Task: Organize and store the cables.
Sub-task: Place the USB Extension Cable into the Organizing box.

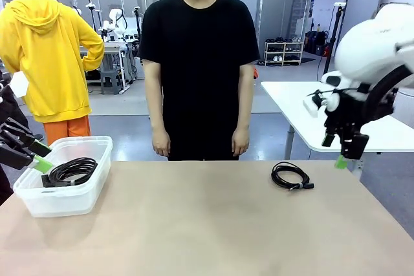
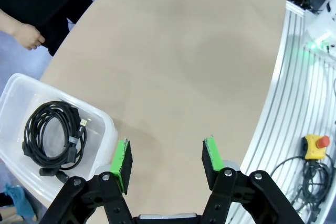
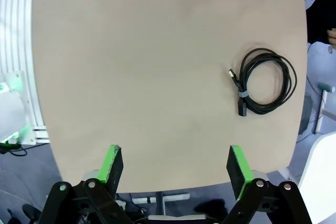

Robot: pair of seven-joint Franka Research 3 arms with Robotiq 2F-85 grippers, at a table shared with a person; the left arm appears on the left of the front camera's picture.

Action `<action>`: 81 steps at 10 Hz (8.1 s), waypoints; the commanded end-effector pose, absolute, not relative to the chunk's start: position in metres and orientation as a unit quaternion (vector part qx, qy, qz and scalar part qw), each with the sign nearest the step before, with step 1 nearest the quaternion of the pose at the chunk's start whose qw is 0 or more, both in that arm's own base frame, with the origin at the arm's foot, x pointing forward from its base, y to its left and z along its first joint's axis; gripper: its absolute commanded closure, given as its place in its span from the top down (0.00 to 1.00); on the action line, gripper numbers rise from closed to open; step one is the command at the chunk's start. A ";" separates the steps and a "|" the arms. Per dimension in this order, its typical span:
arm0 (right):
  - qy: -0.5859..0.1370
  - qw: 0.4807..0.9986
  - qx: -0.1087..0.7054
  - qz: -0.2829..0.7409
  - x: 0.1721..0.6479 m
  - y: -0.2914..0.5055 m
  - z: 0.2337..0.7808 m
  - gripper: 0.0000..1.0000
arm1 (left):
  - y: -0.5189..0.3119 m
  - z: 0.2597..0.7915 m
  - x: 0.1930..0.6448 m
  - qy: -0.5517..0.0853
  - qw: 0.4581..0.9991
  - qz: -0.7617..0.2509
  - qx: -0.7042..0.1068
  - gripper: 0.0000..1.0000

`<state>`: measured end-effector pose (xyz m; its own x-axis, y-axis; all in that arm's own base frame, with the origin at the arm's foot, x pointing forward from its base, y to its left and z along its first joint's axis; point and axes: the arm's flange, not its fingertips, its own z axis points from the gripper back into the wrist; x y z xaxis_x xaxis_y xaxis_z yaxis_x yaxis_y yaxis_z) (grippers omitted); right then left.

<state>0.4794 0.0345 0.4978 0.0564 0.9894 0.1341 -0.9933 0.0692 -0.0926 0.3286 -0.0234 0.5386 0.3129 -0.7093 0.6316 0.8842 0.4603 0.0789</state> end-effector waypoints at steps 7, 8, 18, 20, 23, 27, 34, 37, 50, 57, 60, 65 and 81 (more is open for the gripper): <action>-0.080 0.729 0.007 0.680 0.481 0.035 0.496 1.00 | -0.024 0.540 0.329 -0.302 0.802 -0.495 -0.142 0.69; -0.086 0.720 0.009 0.688 0.485 0.036 0.488 1.00 | -0.024 0.540 0.329 -0.302 0.802 -0.495 -0.142 0.69; -0.059 0.706 0.010 0.705 0.622 0.031 0.343 1.00 | -0.024 0.540 0.329 -0.302 0.802 -0.495 -0.142 0.69; -0.053 0.707 0.017 0.705 0.630 0.031 0.336 1.00 | -0.024 0.540 0.329 -0.302 0.802 -0.495 -0.142 0.69; -0.037 0.713 0.027 0.700 0.641 0.031 0.319 1.00 | -0.024 0.540 0.329 -0.302 0.802 -0.495 -0.142 0.69; -0.023 0.713 0.033 0.700 0.647 0.030 0.302 1.00 | -0.024 0.540 0.329 -0.302 0.802 -0.495 -0.142 0.69; -0.006 0.715 0.029 0.699 0.651 0.038 0.303 0.05 | -0.024 0.540 0.329 -0.302 0.802 -0.495 -0.142 0.69; 0.001 0.718 0.013 0.696 0.649 0.049 0.329 0.00 | -0.024 0.540 0.329 -0.302 0.802 -0.495 -0.142 0.69; -0.008 0.719 0.001 0.695 0.551 0.255 0.442 0.00 | -0.024 0.540 0.329 -0.302 0.802 -0.495 -0.142 0.69; 0.008 0.652 0.008 0.758 0.508 0.367 0.410 0.00 | -0.024 0.540 0.329 -0.302 0.802 -0.495 -0.142 0.69; 0.036 0.642 0.023 0.766 0.509 0.388 0.363 0.00 | -0.024 0.540 0.329 -0.302 0.802 -0.495 -0.142 0.69; 0.072 0.637 0.053 0.765 0.517 0.393 0.325 0.00 | -0.024 0.540 0.329 -0.302 0.802 -0.495 -0.142 0.69; -0.081 0.695 0.077 0.710 0.479 0.199 0.411 1.00 | -0.190 0.588 0.353 -0.236 0.775 -0.583 -0.067 0.69</action>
